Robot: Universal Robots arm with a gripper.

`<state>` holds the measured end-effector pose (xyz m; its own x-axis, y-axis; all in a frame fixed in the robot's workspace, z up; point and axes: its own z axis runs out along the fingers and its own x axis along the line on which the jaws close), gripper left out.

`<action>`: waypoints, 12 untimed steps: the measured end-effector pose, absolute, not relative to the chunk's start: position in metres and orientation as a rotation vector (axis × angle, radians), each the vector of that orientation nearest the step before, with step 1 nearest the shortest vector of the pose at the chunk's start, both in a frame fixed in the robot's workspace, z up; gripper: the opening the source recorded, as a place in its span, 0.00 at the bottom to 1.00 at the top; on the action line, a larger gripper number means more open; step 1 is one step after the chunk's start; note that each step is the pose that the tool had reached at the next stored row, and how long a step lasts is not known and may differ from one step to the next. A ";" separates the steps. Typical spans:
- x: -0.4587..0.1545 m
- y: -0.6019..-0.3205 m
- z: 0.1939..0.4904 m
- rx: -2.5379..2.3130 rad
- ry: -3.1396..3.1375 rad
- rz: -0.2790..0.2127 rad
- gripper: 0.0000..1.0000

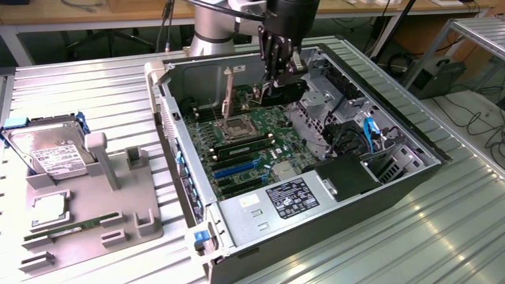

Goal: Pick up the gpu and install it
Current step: 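Insert the gpu into the slot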

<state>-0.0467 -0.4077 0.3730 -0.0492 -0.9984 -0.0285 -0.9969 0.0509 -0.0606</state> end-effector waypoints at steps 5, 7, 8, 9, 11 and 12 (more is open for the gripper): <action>-0.049 -0.409 0.372 -2.122 2.231 -0.037 0.26; -0.049 -0.409 0.371 -2.122 2.231 -0.037 0.26; -0.049 -0.409 0.371 -2.122 2.231 -0.037 0.26; -0.050 -0.410 0.371 -2.122 2.231 -0.037 0.26; -0.050 -0.410 0.370 -2.122 2.231 -0.037 0.26; -0.050 -0.410 0.370 -2.122 2.231 -0.037 0.26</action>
<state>-0.0501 -0.4098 0.3702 -0.0492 -0.9984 -0.0285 -0.9969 0.0509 -0.0606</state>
